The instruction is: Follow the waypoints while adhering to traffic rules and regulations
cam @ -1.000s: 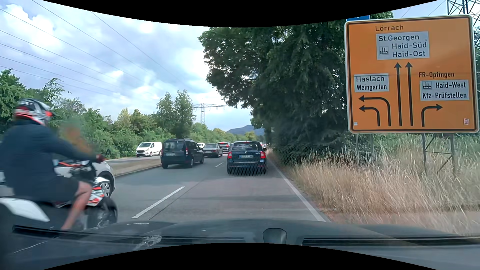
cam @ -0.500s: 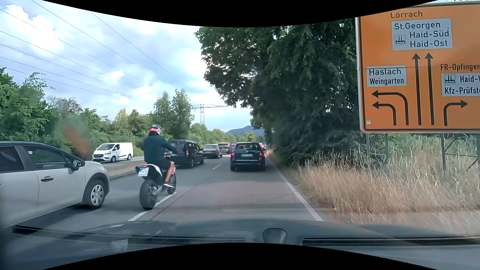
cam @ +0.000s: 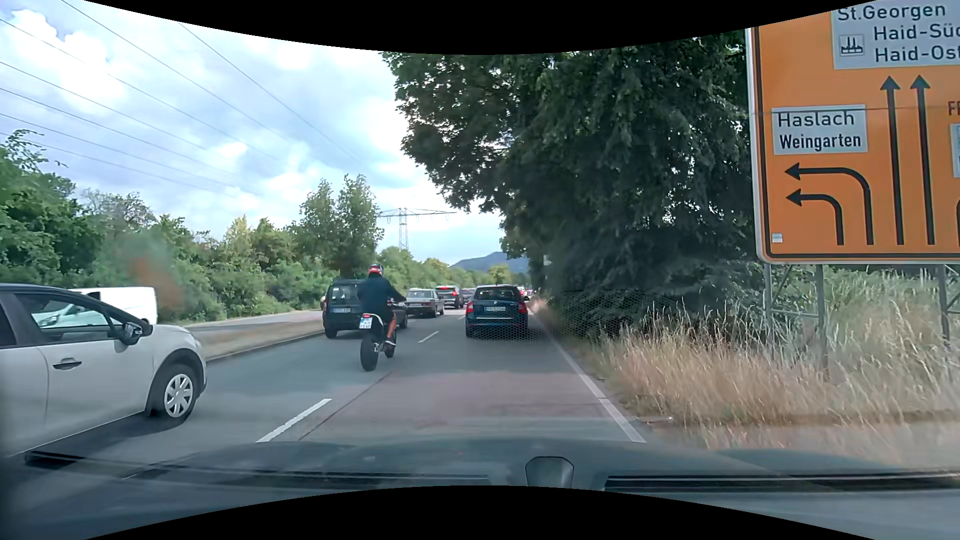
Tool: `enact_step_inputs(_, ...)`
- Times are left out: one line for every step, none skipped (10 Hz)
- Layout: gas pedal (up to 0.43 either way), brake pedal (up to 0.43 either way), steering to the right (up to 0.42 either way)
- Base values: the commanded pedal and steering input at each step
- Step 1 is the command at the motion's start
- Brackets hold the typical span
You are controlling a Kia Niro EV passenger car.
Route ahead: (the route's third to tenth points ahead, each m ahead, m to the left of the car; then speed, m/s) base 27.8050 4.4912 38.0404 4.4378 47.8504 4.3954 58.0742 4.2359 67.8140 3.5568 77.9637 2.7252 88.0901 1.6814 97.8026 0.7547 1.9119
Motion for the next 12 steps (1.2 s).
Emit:
enact_step_inputs(0.118,0.0,0.003)
enact_step_inputs(0.118,0.0,0.003)
enact_step_inputs(0.118,0.0,0.003)
enact_step_inputs(0.118,0.0,0.003)
enact_step_inputs(0.118,0.0,0.003)
enact_step_inputs(0.118,0.0,0.003)
enact_step_inputs(0.118,0.0,0.003)
enact_step_inputs(0.118,0.0,0.003)
enact_step_inputs(0.118,0.0,0.003)
enact_step_inputs(0.118,0.0,0.003)
enact_step_inputs(0.118,0.0,0.003)
enact_step_inputs(0.118,0.0,0.003)
